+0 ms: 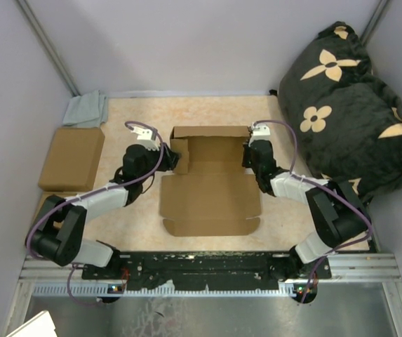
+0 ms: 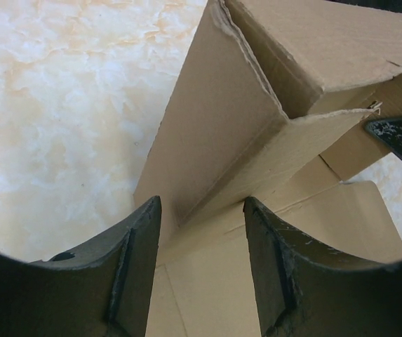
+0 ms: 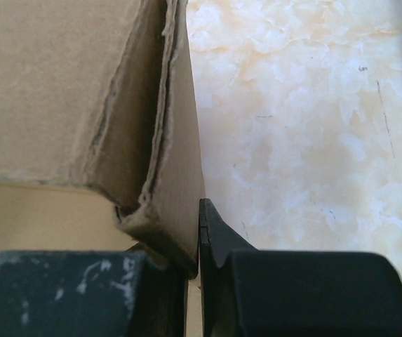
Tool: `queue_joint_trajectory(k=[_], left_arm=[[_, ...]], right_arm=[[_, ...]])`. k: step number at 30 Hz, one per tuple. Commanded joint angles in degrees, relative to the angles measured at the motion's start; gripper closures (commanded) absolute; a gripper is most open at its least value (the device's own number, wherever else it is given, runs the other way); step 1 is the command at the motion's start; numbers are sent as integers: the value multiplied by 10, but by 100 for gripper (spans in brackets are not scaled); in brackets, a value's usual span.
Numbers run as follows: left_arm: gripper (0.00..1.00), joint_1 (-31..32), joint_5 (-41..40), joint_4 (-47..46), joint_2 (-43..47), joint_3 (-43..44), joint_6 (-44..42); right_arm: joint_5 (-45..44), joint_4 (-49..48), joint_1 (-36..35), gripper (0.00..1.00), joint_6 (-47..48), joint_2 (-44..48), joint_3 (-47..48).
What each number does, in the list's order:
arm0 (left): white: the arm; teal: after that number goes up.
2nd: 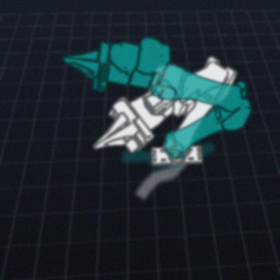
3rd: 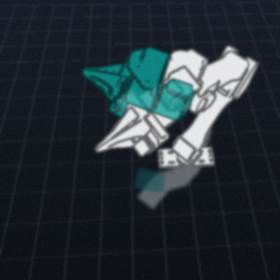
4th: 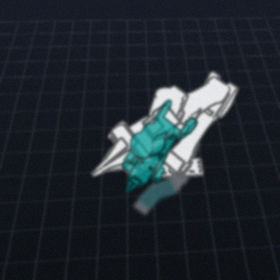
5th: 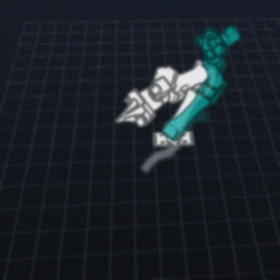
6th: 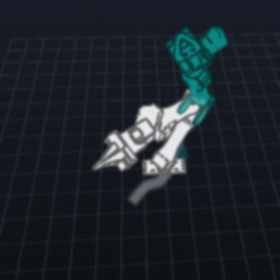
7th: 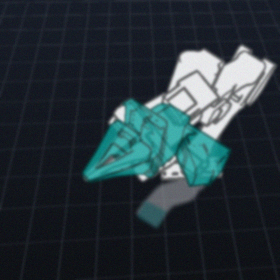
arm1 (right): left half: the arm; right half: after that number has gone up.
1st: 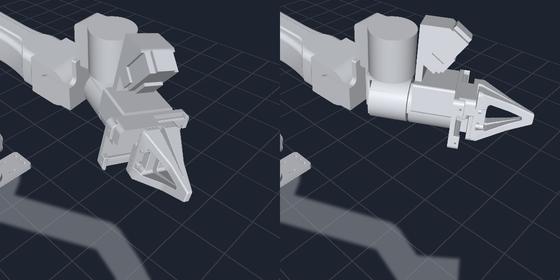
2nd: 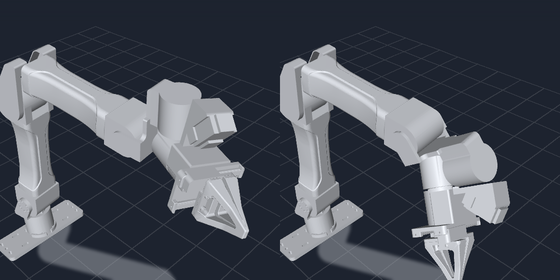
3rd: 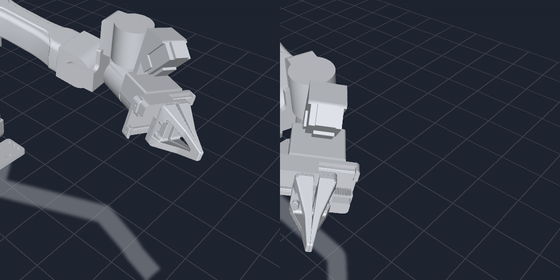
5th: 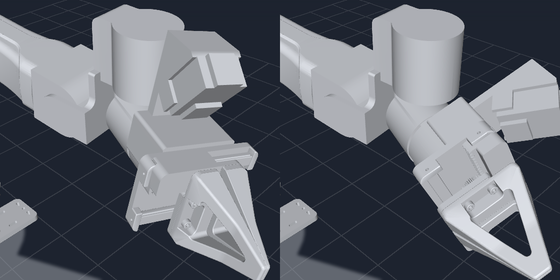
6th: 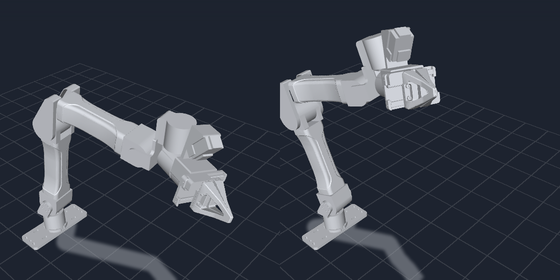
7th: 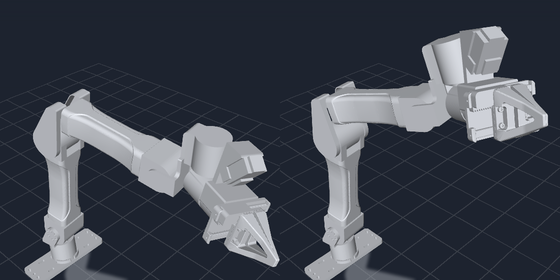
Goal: Fold the paper box
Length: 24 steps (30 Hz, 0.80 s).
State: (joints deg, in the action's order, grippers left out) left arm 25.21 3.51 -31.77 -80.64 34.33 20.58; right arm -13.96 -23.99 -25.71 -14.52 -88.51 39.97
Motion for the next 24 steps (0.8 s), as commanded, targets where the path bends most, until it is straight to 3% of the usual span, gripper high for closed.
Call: queue_joint_trajectory(k=[1, 10, 18, 20, 24], left_arm=[[43, 12, -33, -13, -5, 22, -11], [43, 28, -87, 10, -24, 47, -20], [50, 42, -160, 42, -50, 65, -43], [57, 49, -184, 48, -53, 67, -53], [87, 73, -260, 95, -68, 95, -66]], right_arm=[[23, 23, -2, 94, 2, 24, -12], [56, 5, -3, 94, 9, 43, -29], [68, 3, -5, 93, 21, 53, -39], [70, 2, -5, 93, 20, 54, -40], [71, 4, -7, 93, 20, 54, -37]])
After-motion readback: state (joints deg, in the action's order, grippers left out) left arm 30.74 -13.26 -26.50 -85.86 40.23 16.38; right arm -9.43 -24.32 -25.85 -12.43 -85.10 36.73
